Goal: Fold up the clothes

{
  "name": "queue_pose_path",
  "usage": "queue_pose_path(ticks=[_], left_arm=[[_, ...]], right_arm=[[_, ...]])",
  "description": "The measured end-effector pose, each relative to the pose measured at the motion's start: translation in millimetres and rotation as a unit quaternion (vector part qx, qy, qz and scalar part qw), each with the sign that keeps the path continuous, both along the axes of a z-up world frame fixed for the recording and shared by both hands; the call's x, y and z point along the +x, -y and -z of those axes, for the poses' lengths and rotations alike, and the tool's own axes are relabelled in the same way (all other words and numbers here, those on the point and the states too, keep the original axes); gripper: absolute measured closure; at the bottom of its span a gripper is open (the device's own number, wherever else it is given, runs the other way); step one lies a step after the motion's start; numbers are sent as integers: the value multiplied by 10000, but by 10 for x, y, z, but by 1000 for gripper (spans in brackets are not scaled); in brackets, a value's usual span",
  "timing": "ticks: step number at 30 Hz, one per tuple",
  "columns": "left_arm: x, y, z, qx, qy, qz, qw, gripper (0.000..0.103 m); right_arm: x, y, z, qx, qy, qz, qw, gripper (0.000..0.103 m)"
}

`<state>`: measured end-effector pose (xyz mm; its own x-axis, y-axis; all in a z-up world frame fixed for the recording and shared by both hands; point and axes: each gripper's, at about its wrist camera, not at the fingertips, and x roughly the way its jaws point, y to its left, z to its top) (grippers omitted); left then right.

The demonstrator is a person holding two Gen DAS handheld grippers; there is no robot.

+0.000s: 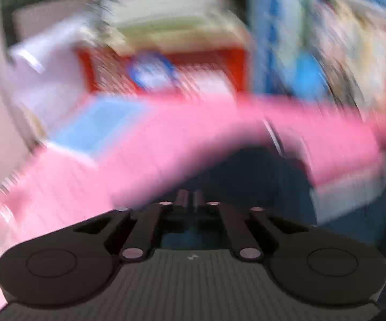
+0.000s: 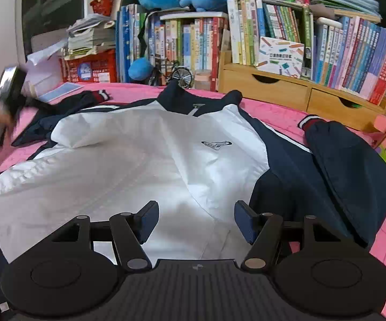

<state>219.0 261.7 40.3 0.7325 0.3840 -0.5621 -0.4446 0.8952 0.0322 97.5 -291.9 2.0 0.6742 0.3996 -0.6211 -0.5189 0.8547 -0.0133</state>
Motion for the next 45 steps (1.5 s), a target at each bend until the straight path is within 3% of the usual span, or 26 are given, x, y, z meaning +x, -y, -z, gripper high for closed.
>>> queue_pose_path(ticks=[2, 3, 5, 6, 7, 9, 11, 14, 17, 20, 21, 22, 23, 24, 28, 32, 35, 39, 42, 44, 45], left_arm=[[-13, -203, -488, 59, 633, -304, 9975, 102], [-69, -236, -645, -5, 739, -214, 9970, 96], [-232, -185, -805, -7, 753, 145, 9971, 68], [-334, -107, -813, 65, 675, 380, 9970, 34], [-445, 31, -730, 284, 526, 596, 9964, 9], [-637, 369, -428, 793, 156, 1099, 9907, 7], [-731, 691, -36, 993, -366, 1501, 9830, 7], [-699, 890, 529, 853, -1128, 1747, 9744, 8], [-694, 951, 652, 776, -999, 1684, 9776, 7], [-571, 910, 638, 710, -1041, 1720, 9770, 10], [-543, 874, 625, 656, -1034, 1699, 9778, 29], [-512, 822, 600, 561, -1048, 1575, 9803, 70], [-474, 770, 581, 477, -1071, 1431, 9827, 85], [-412, 709, 582, 444, -1120, 1220, 9852, 94], [-256, 462, 512, 466, -1050, 723, 9907, 99], [-119, 191, -23, 1059, -400, 195, 9934, 99], [-49, -106, -478, 973, 52, -330, 9947, 99], [-13, -181, -539, 1359, 21, -406, 9899, 97], [42, -285, -475, 1322, 2, -612, 9893, 98], [103, -386, -660, 1102, 276, -809, 9902, 103], [72, -415, -854, 982, 646, -855, 9894, 103]], right_arm=[[18, -17, 0, 20, 28, 94, 9999, 40], [18, -2, -6, 67, 35, 115, 9999, 40], [19, 36, -14, 211, 49, 150, 9997, 37], [16, 51, -7, 266, 46, 173, 9995, 37], [18, 56, 13, 300, 20, 185, 9994, 36], [19, 56, 65, 342, -37, 215, 9992, 36], [11, 33, 125, 381, -110, 240, 9989, 36], [3, -18, 170, 422, -195, 241, 9986, 36], [-5, -68, 214, 461, -276, 239, 9983, 36], [-26, -95, 240, 479, -297, 214, 9982, 35], [-31, -105, 254, 480, -302, 211, 9982, 34], [-27, -112, 271, 471, -307, 221, 9982, 34], [-25, -120, 291, 466, -326, 243, 9981, 34], [-22, -129, 311, 460, -344, 266, 9980, 34], [-20, -129, 354, 493, -372, 310, 9976, 34], [9, -94, 366, 510, -359, 398, 9973, 34], [51, -81, 364, 525, -361, 511, 9967, 34], [82, -86, 364, 596, -362, 547, 9961, 34], [111, -116, 377, 559, -368, 545, 9963, 34], [130, -136, 362, 508, -365, 530, 9966, 34], [144, -143, 348, 480, -360, 537, 9968, 34]])
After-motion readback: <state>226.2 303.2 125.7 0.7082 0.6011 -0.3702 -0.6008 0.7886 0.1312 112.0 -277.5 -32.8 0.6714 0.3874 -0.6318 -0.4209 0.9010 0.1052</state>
